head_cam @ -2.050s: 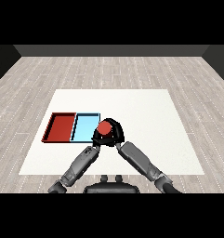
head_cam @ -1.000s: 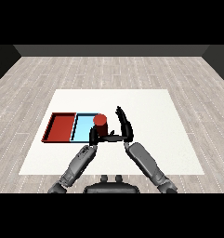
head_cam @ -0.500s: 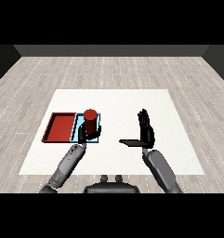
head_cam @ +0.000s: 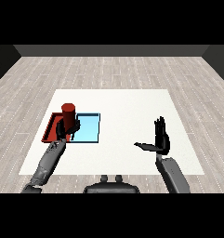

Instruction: Pick the red can and put it in the red box

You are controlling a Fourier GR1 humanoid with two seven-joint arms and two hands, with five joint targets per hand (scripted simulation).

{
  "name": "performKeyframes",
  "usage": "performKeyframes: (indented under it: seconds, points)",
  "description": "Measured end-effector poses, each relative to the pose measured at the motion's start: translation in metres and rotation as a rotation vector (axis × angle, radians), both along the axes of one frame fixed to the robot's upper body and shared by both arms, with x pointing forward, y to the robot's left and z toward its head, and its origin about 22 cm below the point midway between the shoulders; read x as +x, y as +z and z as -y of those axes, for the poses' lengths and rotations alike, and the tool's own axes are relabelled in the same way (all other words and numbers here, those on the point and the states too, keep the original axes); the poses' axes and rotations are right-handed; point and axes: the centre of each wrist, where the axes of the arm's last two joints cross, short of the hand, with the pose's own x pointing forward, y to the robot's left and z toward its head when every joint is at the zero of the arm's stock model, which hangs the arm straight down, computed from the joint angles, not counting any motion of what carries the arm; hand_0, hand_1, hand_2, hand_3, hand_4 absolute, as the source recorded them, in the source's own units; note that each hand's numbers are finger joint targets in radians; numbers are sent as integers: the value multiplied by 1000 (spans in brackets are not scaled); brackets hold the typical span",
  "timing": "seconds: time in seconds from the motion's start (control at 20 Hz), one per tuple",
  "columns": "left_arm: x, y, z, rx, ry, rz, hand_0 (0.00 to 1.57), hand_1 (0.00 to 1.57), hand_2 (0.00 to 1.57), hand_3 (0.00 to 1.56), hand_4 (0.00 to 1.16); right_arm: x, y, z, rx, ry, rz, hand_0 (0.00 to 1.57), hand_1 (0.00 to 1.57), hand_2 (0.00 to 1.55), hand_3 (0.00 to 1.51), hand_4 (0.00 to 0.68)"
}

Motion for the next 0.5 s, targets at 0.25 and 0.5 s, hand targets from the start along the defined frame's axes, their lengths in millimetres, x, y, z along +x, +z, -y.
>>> performKeyframes:
  seconds: [0.25, 0.5]
  points:
    - [22, 1, -45, 65, 93, -103, 1571, 1571, 1550, 1466, 1092, 0, -3, 18, -31, -54, -44, 0, 0, 0, 0, 0]
    - [35, -16, -68, 119, 166, -210, 1571, 1571, 1571, 1503, 1051, 12, -12, 21, -53, -78, -78, 0, 0, 0, 0, 0]
